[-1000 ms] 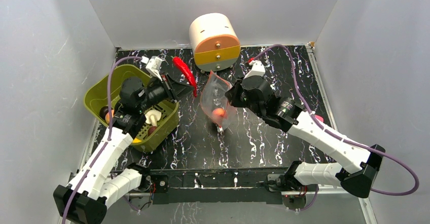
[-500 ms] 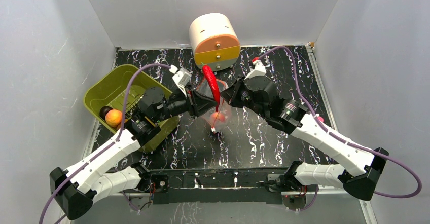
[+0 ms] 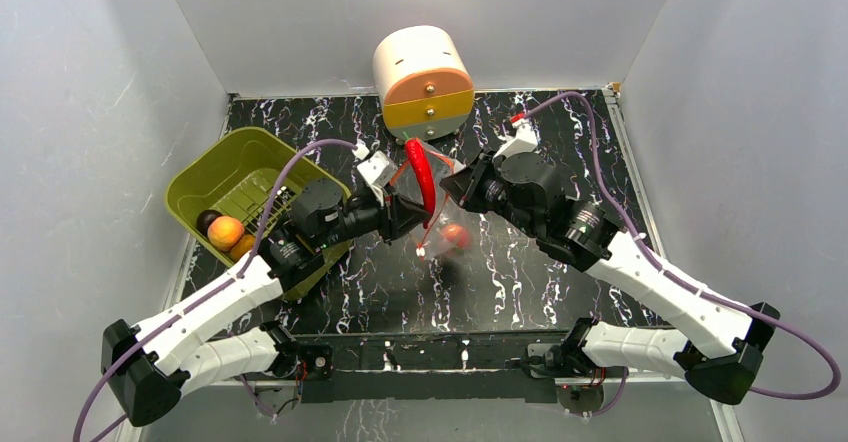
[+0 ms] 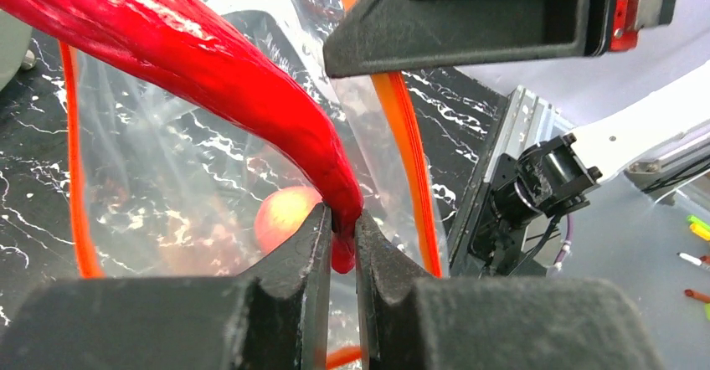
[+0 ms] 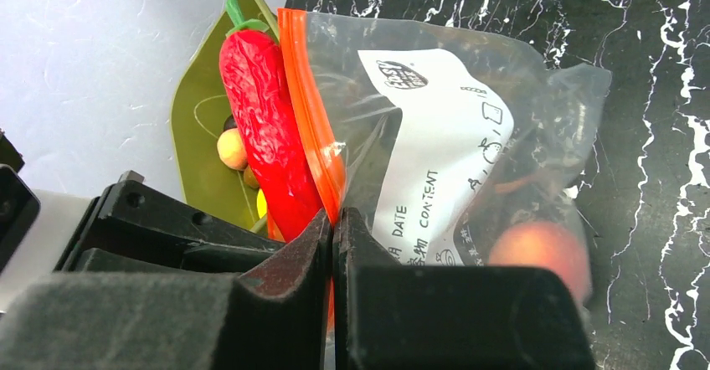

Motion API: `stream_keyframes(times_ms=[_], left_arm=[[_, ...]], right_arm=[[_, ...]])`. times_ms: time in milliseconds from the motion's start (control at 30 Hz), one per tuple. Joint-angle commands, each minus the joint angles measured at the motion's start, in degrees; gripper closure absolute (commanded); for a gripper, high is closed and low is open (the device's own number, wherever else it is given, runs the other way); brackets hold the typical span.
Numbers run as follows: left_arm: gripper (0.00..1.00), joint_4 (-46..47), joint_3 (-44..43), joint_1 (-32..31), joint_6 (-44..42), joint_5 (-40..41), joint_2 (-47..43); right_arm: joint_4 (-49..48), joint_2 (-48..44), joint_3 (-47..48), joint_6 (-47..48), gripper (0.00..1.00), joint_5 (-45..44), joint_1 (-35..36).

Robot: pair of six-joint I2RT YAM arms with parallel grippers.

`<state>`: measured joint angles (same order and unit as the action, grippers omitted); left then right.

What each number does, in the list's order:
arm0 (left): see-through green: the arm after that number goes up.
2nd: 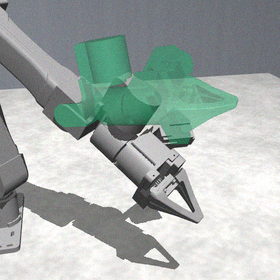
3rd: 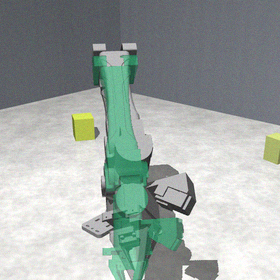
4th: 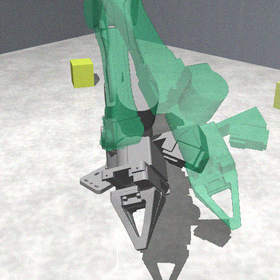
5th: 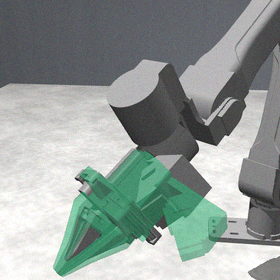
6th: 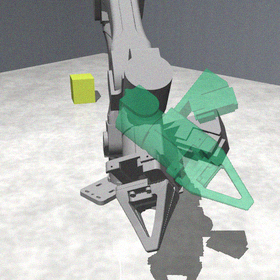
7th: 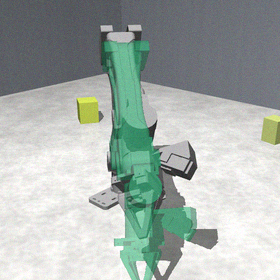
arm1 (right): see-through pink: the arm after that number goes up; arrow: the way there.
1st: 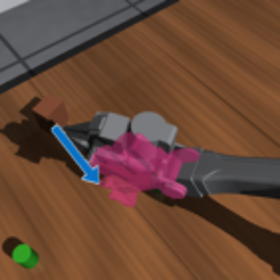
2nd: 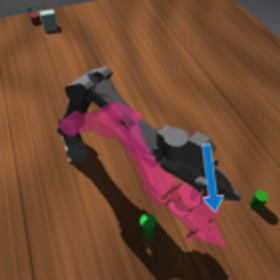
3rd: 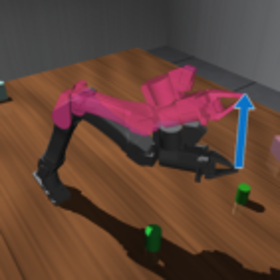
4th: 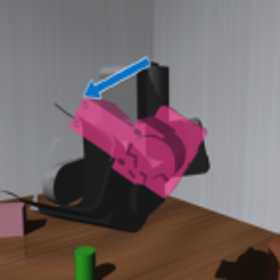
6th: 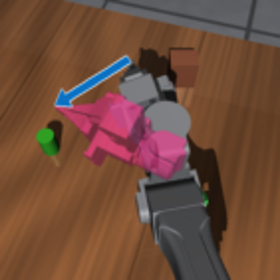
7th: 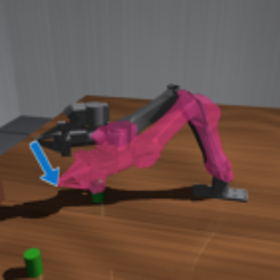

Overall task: Place the food in the zip-top bag and seal the zipper
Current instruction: Place the fake vegetable in the zipper food storage bag.

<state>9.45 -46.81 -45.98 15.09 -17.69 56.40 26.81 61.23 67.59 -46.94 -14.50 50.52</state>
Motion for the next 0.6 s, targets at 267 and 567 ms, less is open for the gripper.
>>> stream_keyframes(times_ms=[267,567], left_arm=[[1.00,-0.2,4.1,-1.1,-8.6,-8.1,-1.4],[1.00,-3.7,4.7,-1.4,-12.3,-11.0,-1.0]], right_arm=[[-2.8,-1.5,-0.5,-0.2,1.00,-2.4,0.2],[-4.1,-0.7,-0.4,0.0,1.00,-3.5,0.1]])
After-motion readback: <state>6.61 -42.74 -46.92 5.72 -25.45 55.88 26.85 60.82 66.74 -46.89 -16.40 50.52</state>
